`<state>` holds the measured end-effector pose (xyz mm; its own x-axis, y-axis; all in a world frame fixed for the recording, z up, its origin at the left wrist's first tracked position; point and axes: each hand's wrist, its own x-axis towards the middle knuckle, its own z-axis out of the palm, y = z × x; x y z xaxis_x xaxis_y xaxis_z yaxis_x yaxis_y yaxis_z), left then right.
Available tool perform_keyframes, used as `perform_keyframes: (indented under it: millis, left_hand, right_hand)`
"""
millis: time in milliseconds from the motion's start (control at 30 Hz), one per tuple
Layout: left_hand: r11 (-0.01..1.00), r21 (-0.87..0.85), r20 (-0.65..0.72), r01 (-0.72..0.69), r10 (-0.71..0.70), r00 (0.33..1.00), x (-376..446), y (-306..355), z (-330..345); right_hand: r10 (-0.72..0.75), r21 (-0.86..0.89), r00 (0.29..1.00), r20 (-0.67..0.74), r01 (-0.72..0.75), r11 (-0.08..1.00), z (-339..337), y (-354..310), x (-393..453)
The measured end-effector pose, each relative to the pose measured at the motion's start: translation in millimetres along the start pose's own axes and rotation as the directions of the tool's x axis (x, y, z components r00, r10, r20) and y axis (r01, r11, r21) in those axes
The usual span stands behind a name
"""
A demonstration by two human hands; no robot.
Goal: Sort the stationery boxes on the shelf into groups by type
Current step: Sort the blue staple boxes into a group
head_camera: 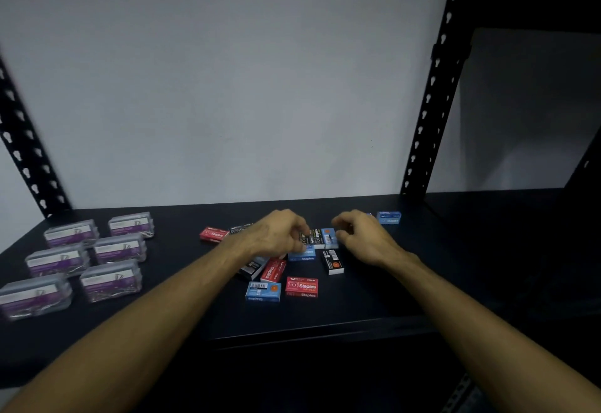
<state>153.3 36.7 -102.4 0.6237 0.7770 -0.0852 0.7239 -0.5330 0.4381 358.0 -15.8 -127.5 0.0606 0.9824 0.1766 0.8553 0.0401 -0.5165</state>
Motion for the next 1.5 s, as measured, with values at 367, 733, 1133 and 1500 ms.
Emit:
perform_keyframes:
  millis: [367, 733, 1133, 1500]
  left_hand:
    - [0.987, 0.143, -0.079, -0.078, 0.09, 0.993, -6, -10, 18]
    - [1.0, -0.012, -0.003, 0.014, -0.014, 1.0, 4, -10, 13]
    - [0.989, -0.107, 0.176, 0.106, -0.086, 0.981, 5, -9, 3]
    - [0.996, -0.09, 0.023, -0.023, 0.025, 0.999, 2, -15, 15]
  right_hand:
    - [-0.029, -0.034, 0.982, 0.189, 0.036, 0.999, 11, 5, 12]
    - [-0.049, -0.222, 0.979, 0.196, 0.094, 0.97, 2, 13, -2]
    - [-0.045, -0.256, 0.972, 0.231, 0.105, 0.961, -10, 14, -13]
    - [0.028, -0.09, 0.963, 0.268, -0.004, 0.996, -17, 15, -13]
